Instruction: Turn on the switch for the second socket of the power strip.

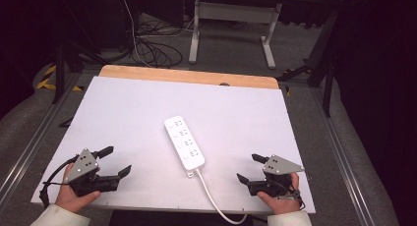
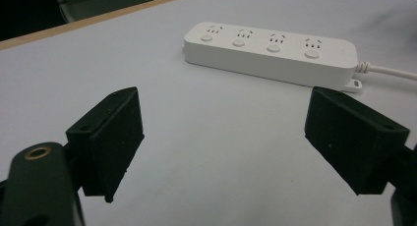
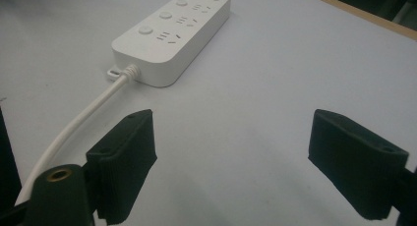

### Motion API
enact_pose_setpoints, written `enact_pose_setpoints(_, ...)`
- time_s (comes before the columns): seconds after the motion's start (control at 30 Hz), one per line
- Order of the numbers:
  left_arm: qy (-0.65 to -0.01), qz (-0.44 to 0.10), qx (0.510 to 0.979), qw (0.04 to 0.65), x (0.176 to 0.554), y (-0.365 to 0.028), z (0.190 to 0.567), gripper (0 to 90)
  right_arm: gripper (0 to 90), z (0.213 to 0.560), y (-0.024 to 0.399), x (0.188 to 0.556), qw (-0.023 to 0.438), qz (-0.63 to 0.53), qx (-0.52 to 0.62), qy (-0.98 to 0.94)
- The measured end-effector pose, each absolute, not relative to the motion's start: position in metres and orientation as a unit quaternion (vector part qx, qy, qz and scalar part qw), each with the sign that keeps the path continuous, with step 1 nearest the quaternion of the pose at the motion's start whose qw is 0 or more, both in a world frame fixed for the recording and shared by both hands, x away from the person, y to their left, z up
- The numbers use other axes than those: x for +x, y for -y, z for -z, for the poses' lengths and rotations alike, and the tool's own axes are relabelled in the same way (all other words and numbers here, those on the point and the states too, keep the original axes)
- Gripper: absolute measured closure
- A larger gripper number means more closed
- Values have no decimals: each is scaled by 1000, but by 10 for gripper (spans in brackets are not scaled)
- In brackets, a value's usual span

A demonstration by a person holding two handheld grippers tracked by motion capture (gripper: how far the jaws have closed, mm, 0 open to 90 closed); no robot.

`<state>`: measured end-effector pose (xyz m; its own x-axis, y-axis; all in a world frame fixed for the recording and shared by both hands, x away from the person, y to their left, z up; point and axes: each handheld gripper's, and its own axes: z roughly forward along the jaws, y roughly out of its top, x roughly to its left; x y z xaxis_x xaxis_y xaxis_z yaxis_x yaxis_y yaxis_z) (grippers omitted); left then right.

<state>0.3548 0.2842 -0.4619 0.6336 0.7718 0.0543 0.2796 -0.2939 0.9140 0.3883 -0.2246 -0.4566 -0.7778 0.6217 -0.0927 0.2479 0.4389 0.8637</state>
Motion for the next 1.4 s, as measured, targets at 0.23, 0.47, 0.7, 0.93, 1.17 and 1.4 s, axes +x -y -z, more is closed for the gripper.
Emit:
enact_pose_setpoints(0.23,-349,-246,765,482,355,-284,462,149,186,457,224,388,203,-459,263,-824)
enact_pose_setpoints(0.47,-355,-250,759,486,355,-285,461,145,186,457,225,389,205,-458,261,-825)
enact_pose_setpoints(0.7,-347,-266,762,477,353,-284,461,159,186,456,224,389,206,-460,261,-823)
enact_pose_setpoints(0.93,-356,-253,756,487,353,-286,459,158,187,453,223,389,202,-461,260,-824)
enact_pose_setpoints(1.17,-358,-261,756,481,352,-285,459,158,258,443,219,392,195,-457,253,-830)
enact_pose_setpoints(1.4,-351,-268,761,476,352,-284,458,158,278,430,210,397,190,-449,251,-836)
